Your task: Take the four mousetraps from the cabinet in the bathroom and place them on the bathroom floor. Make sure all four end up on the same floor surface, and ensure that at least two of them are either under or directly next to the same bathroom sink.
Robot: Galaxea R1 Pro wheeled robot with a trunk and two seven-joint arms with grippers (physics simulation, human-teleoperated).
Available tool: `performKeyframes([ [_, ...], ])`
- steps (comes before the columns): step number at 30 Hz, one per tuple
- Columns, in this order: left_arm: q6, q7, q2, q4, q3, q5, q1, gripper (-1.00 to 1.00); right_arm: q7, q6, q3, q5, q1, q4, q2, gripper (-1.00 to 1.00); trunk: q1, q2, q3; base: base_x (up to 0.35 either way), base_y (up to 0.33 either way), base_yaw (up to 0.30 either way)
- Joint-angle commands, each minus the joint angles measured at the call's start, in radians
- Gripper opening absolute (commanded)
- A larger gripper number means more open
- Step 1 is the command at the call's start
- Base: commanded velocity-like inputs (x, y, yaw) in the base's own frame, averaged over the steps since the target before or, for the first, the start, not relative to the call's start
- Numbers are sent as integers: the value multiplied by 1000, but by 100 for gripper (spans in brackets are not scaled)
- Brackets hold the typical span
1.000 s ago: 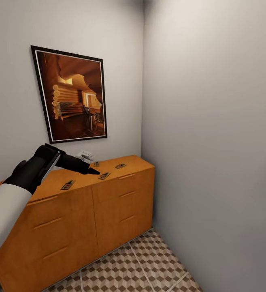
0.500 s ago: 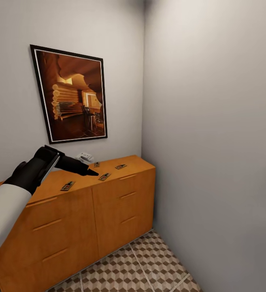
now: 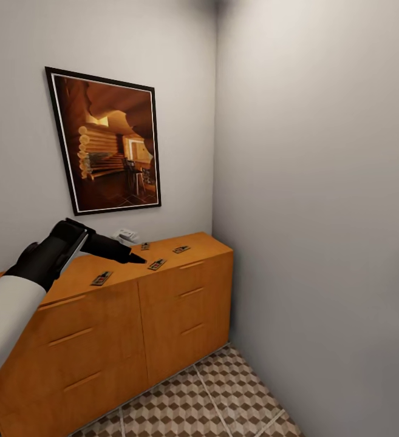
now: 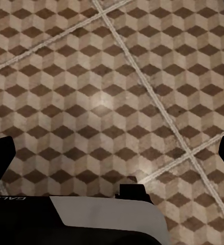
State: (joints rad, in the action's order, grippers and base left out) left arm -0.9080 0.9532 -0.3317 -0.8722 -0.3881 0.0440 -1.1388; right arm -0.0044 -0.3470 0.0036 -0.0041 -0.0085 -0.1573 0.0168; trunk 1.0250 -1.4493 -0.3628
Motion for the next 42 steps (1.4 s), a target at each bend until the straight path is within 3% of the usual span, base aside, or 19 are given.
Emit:
performKeyframes([
  [1, -5, 2, -3, -1, -1, 5, -1, 100, 0, -3, 0, 0, -1, 1, 0, 100, 0, -1, -1, 0, 0, 0],
  [13, -7, -57, -18, -4, 6, 5, -1, 100, 0, -3, 1, 0, -1, 3, 0, 100, 0, -1, -1, 0, 0, 0],
  [20, -8, -94, -18, -7, 42, 5, -1, 100, 0, -3, 1, 0, -1, 8, 1, 100, 0, -1, -1, 0, 0, 0],
  [42, -9, -105, -18, -4, 55, 5, -1, 100, 0, -4, 1, -1, -1, 8, 1, 100, 0, -1, -1, 0, 0, 0],
])
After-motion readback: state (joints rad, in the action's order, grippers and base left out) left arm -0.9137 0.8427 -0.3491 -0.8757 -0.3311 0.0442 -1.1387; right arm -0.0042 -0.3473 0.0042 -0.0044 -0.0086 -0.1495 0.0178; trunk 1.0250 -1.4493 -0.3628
